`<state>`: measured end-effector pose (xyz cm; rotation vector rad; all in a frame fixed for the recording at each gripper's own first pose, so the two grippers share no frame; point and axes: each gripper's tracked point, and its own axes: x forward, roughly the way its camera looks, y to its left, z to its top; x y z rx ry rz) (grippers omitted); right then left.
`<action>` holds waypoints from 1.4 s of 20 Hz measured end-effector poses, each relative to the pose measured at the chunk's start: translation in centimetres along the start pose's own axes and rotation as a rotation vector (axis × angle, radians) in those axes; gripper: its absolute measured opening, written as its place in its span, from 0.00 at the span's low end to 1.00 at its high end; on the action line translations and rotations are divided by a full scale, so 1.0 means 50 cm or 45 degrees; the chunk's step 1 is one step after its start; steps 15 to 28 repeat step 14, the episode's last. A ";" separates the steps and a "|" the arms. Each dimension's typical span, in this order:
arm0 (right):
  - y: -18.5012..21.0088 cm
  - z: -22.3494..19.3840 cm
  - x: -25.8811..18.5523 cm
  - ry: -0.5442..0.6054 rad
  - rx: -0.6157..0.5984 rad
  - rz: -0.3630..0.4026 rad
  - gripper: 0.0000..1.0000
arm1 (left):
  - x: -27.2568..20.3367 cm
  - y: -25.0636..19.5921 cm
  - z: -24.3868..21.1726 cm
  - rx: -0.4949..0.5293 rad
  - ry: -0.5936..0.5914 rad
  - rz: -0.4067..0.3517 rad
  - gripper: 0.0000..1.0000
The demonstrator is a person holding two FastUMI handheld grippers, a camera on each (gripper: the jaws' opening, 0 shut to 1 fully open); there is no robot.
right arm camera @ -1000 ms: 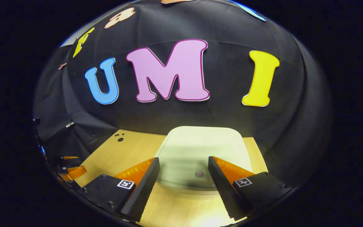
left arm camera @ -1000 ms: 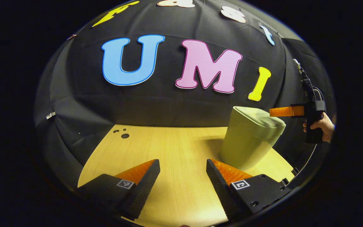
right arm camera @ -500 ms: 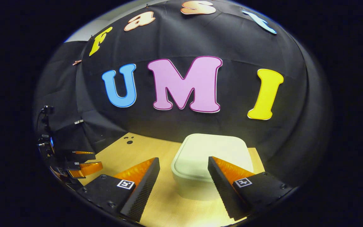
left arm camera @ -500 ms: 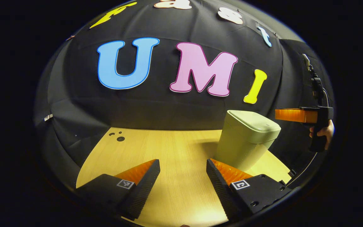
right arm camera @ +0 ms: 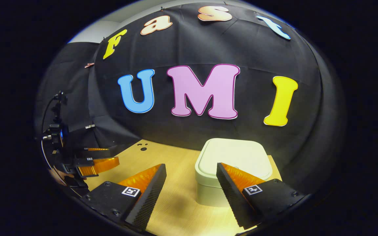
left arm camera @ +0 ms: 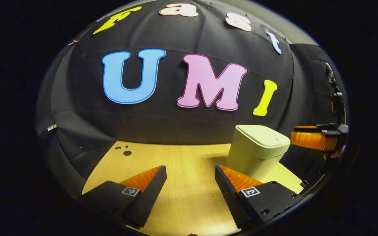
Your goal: Press the lid of the desktop garbage bin to open it, pick up the crumpled paper on the desktop and throw it into the bin, then pick up the pop can on the desktop and drop it into the bin, and finally close the garbage bin lid.
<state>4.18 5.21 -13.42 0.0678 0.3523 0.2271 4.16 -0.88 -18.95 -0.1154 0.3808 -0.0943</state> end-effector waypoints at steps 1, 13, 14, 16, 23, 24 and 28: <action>0.005 -0.005 -0.003 0.002 0.004 0.005 0.99 | -0.002 -0.001 0.008 0.000 -0.015 0.002 0.96; 0.023 -0.067 -0.021 0.032 0.084 -0.003 0.99 | -0.030 -0.036 0.041 0.045 -0.079 -0.031 0.96; 0.021 -0.070 -0.021 0.035 0.084 -0.007 0.99 | -0.031 -0.038 0.040 0.049 -0.078 -0.033 0.96; 0.021 -0.070 -0.021 0.035 0.084 -0.007 0.99 | -0.031 -0.038 0.040 0.049 -0.078 -0.033 0.96; 0.021 -0.070 -0.021 0.035 0.084 -0.007 0.99 | -0.031 -0.038 0.040 0.049 -0.078 -0.033 0.96; 0.021 -0.070 -0.021 0.035 0.084 -0.007 0.99 | -0.031 -0.038 0.040 0.049 -0.078 -0.033 0.96; 0.021 -0.070 -0.021 0.035 0.084 -0.007 0.99 | -0.031 -0.038 0.040 0.049 -0.078 -0.033 0.96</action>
